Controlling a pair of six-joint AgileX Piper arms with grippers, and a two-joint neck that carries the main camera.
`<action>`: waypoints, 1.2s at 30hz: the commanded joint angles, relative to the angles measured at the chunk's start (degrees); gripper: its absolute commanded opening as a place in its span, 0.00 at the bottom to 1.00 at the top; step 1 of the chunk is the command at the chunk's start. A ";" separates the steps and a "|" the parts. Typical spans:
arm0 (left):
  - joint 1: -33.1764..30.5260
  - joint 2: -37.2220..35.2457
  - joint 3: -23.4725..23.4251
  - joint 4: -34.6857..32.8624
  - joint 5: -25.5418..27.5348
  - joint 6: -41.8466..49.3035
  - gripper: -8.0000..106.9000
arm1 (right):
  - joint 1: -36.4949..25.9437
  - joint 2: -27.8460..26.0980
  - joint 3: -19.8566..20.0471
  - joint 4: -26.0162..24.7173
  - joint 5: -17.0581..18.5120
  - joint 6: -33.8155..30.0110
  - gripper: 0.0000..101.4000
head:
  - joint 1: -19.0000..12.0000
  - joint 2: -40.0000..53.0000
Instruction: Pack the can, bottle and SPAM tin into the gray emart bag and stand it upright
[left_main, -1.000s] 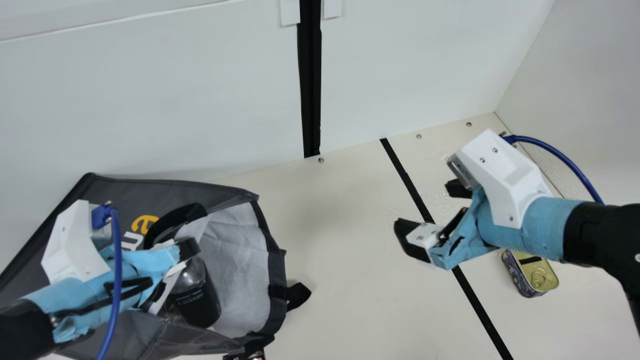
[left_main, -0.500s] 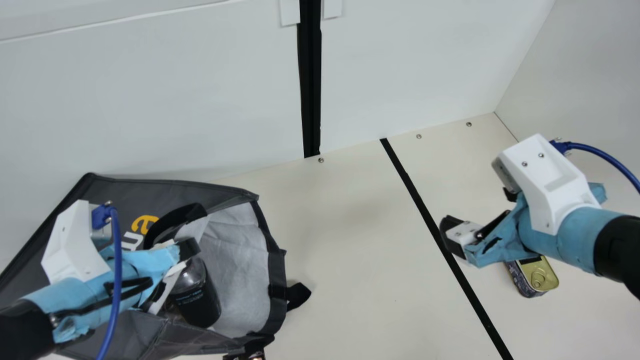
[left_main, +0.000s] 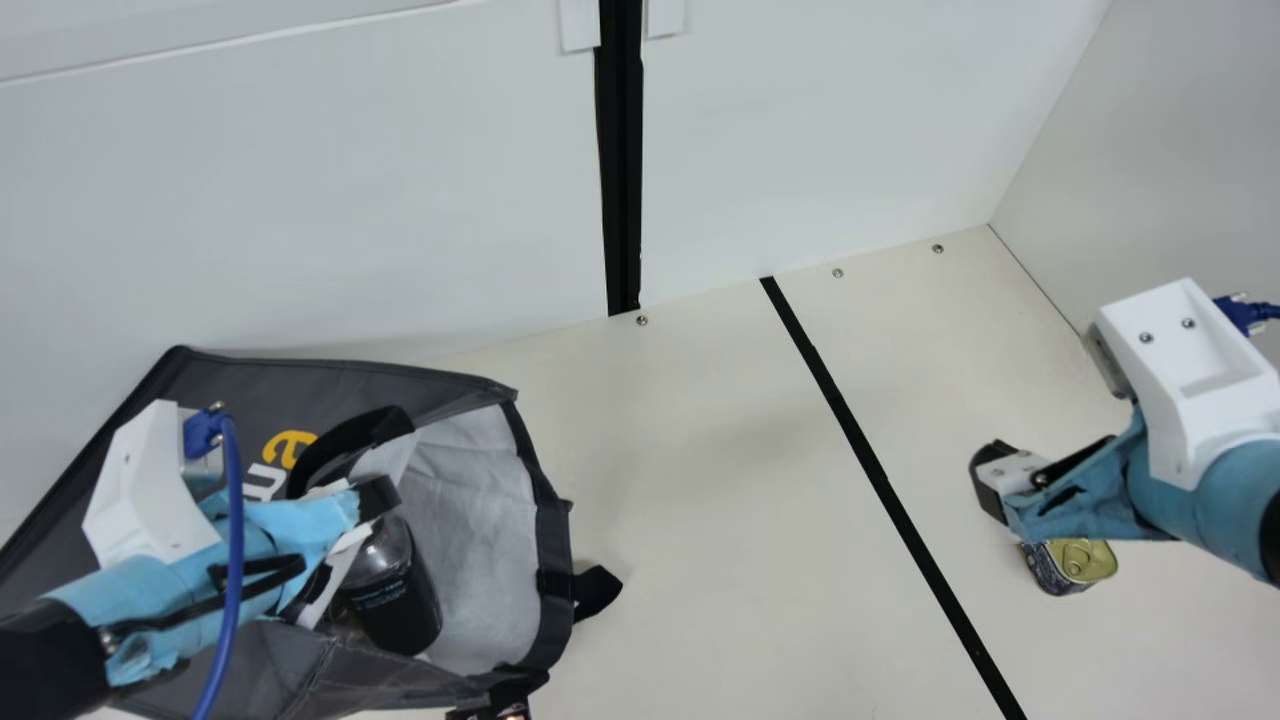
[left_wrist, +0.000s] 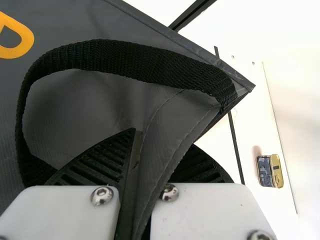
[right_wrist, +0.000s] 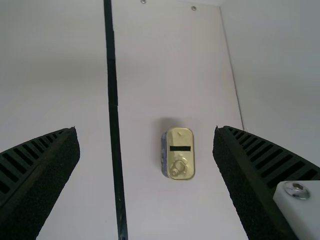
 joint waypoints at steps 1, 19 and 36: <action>0.00 0.00 0.00 0.00 0.00 0.00 0.00 | 0.29 -0.47 -0.44 -2.03 0.83 1.38 0.94 | -1.30 -0.14; 0.00 0.00 0.00 0.00 0.00 0.00 0.00 | 1.17 -4.76 -0.25 -7.32 2.97 9.02 0.94 | -1.30 -0.14; 0.00 0.00 0.00 0.00 0.00 0.00 0.00 | -2.71 -6.81 1.21 -4.96 2.97 8.07 0.94 | -1.30 -0.14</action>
